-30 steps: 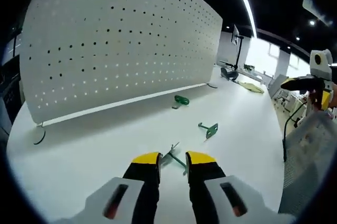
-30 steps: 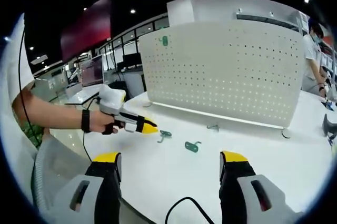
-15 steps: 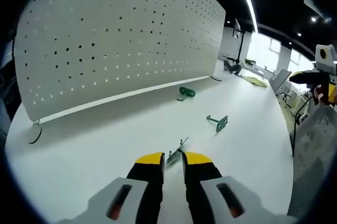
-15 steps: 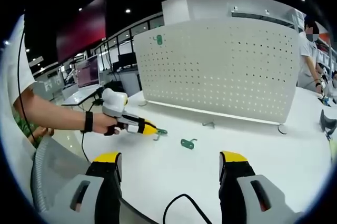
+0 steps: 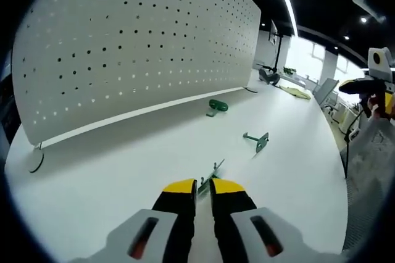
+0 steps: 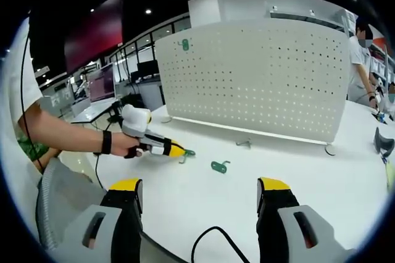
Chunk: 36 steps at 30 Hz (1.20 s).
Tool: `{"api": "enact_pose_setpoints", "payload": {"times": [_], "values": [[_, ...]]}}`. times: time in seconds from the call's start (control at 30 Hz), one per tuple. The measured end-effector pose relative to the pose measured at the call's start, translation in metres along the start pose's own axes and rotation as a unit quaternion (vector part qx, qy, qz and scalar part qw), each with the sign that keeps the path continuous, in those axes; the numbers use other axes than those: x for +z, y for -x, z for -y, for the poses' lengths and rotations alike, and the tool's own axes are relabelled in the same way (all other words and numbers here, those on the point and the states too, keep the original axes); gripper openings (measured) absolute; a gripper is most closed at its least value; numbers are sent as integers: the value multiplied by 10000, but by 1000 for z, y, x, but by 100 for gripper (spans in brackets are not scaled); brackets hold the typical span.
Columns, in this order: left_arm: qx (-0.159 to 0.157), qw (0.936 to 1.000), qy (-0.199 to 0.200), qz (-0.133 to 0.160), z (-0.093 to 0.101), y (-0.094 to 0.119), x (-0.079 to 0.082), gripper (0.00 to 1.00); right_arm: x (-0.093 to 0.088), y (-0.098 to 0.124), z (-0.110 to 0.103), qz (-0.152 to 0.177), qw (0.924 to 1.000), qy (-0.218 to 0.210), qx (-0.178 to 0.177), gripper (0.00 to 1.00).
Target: Insert the hook assembly into the mounting plate slot until the hook locks in place.
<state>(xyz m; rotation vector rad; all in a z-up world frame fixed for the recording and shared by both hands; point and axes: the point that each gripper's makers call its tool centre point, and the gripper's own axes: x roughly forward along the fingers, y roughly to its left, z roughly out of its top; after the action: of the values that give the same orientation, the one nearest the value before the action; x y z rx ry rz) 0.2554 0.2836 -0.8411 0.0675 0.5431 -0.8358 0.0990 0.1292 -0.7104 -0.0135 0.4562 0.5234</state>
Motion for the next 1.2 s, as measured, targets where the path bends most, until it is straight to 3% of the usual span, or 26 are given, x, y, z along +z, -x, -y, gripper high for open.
{"api": "enact_pose_setpoints", "payload": {"times": [0.67,1.2], "values": [[-140,9999,35,64,11,10,6,3,4,-5,-6,-15,9999,59,143,77],[-269,9969,716,208,38,37,24,2,7,-6,-17,98,9992,122,362,75]]}}
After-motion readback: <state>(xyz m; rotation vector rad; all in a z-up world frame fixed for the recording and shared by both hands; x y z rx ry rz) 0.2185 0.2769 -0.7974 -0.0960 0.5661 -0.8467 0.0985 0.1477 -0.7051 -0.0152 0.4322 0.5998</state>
